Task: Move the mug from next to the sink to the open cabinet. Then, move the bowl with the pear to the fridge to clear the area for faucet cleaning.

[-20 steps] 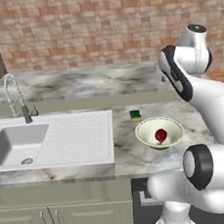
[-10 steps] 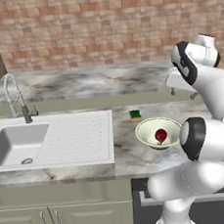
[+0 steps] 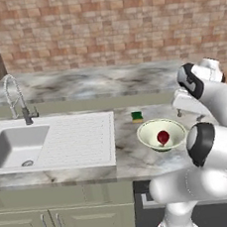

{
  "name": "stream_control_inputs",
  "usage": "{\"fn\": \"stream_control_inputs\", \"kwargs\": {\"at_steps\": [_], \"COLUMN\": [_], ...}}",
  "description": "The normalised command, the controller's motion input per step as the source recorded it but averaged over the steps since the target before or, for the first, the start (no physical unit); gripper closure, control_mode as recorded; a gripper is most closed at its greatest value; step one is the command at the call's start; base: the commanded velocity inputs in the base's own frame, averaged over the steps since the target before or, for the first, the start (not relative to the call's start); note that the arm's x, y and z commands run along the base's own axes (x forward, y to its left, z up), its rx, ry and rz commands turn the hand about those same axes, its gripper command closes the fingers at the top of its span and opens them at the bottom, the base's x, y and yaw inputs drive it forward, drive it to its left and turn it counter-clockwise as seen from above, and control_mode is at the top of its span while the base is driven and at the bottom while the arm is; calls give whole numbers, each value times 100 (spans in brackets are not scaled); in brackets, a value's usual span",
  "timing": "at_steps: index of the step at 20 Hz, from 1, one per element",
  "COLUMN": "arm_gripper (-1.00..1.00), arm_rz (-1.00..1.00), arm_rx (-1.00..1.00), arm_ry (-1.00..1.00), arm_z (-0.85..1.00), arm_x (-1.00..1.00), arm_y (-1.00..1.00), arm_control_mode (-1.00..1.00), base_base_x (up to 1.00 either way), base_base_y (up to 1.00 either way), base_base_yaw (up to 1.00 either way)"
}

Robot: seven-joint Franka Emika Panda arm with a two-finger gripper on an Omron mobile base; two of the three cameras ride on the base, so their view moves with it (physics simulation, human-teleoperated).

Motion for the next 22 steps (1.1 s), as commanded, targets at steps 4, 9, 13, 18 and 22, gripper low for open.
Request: {"fn": "stream_control_inputs", "kwargs": {"at_steps": [4,9,13,18,22], "arm_gripper": [-100,-100,-100,-100,-100], "arm_rz": [-8,-7,-1,-2,0], "arm_rx": [19,15,3,0,0], "arm_ry": [3,2,0,0,0], "arm_z": [-75,-51,-12,-27,-22], "arm_x": [0,3,1,17,4], "arm_y": [-19,-10,0,0,14], "arm_control_mode": [-100,-100,-100,-100,-100], "base_base_x": [0,0,0,0,0], "base_base_y": [0,0,0,0,0], "base_base_yaw": [0,0,0,0,0]}}
